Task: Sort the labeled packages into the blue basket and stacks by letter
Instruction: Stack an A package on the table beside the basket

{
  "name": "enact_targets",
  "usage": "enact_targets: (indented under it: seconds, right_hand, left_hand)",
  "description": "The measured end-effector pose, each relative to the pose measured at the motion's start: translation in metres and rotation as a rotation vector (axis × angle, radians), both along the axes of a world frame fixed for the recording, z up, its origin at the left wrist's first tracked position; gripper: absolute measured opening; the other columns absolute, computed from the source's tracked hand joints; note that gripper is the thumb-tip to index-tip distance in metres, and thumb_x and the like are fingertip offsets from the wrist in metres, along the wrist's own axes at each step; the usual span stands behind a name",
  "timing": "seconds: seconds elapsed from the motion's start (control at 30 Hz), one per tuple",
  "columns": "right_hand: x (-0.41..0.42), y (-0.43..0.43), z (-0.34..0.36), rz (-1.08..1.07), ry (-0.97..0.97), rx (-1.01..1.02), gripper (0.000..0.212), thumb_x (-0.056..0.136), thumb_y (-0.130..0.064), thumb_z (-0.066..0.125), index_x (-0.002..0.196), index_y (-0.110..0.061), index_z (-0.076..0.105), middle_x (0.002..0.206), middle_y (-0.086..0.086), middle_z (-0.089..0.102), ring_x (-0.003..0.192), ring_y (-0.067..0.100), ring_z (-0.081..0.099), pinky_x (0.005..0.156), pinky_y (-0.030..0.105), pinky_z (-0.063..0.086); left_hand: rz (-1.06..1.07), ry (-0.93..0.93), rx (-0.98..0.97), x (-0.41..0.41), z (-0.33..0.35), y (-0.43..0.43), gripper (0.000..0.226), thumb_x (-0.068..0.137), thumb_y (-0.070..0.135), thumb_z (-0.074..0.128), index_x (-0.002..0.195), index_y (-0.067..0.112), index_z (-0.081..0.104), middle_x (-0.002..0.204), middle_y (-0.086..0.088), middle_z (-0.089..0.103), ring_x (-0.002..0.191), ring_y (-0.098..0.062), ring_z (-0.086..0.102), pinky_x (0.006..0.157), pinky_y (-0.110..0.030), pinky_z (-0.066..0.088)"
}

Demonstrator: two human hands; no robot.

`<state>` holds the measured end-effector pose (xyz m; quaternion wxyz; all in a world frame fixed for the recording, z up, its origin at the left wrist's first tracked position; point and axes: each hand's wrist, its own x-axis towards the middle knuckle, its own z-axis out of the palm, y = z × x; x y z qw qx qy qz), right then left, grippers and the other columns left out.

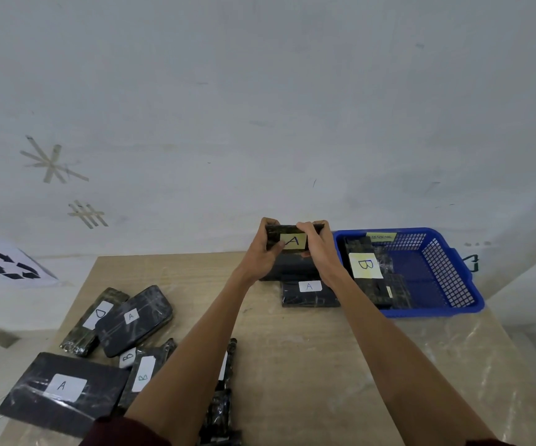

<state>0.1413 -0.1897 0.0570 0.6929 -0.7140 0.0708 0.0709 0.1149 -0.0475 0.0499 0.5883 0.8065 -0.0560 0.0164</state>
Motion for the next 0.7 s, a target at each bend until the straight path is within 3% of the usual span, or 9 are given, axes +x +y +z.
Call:
enact_targets:
  seconds: [0.13, 0.3, 0.4, 0.5, 0.63, 0.7]
  right_hand:
    - [-0.001, -0.001, 0.001, -0.002, -0.012, 0.009, 0.027, 0.098, -0.032, 0.059, 0.111, -0.015, 0.043, 0.107, 0.012, 0.061, 0.097, 0.022, 0.061, 0.073, 0.031, 0.051]
    - [-0.002, -0.003, 0.004, -0.014, -0.027, 0.027, 0.028, 0.099, -0.029, 0.059, 0.114, -0.012, 0.043, 0.103, 0.008, 0.06, 0.096, 0.018, 0.061, 0.069, 0.025, 0.05]
    - [-0.003, -0.004, 0.004, -0.013, -0.023, 0.03, 0.027, 0.099, -0.029, 0.059, 0.113, -0.012, 0.044, 0.104, 0.008, 0.06, 0.098, 0.02, 0.061, 0.073, 0.028, 0.052]
    - [0.0, -0.005, 0.006, 0.015, 0.027, 0.023, 0.03, 0.1, -0.035, 0.056, 0.119, -0.014, 0.044, 0.106, 0.008, 0.061, 0.105, 0.023, 0.061, 0.083, 0.034, 0.054]
    - [0.009, -0.011, 0.01, 0.037, 0.297, -0.074, 0.065, 0.101, -0.063, 0.035, 0.142, -0.015, 0.044, 0.136, 0.012, 0.054, 0.124, 0.029, 0.052, 0.096, 0.043, 0.049]
    - [0.01, -0.021, 0.01, 0.109, 0.423, -0.094, 0.076, 0.098, -0.071, 0.031, 0.145, -0.011, 0.044, 0.137, 0.015, 0.048, 0.122, 0.032, 0.052, 0.093, 0.045, 0.05]
  left_hand:
    - [-0.02, 0.01, -0.011, 0.001, -0.002, 0.001, 0.024, 0.104, 0.0, 0.047, 0.12, 0.013, 0.034, 0.115, -0.004, 0.055, 0.107, -0.014, 0.055, 0.084, -0.016, 0.053]
    - [-0.018, -0.005, 0.008, 0.005, -0.003, 0.0, 0.024, 0.104, 0.002, 0.048, 0.119, 0.016, 0.035, 0.116, -0.009, 0.056, 0.102, -0.013, 0.055, 0.086, -0.021, 0.054]
    - [-0.024, 0.0, 0.006, 0.007, -0.003, 0.001, 0.024, 0.104, 0.002, 0.047, 0.118, 0.016, 0.035, 0.117, -0.008, 0.057, 0.103, -0.013, 0.057, 0.089, -0.027, 0.056]
    - [-0.007, 0.003, -0.018, 0.006, -0.003, -0.001, 0.023, 0.104, 0.0, 0.047, 0.12, 0.013, 0.035, 0.115, -0.003, 0.055, 0.104, -0.009, 0.056, 0.083, -0.018, 0.054]
    - [0.025, 0.0, 0.003, 0.006, -0.007, 0.004, 0.024, 0.104, 0.0, 0.047, 0.121, 0.013, 0.036, 0.115, -0.004, 0.055, 0.107, -0.014, 0.055, 0.081, -0.017, 0.053]
    - [0.016, -0.018, 0.04, 0.007, -0.012, 0.009, 0.023, 0.103, -0.001, 0.046, 0.119, 0.013, 0.038, 0.107, -0.001, 0.055, 0.099, -0.017, 0.056, 0.077, -0.022, 0.051]
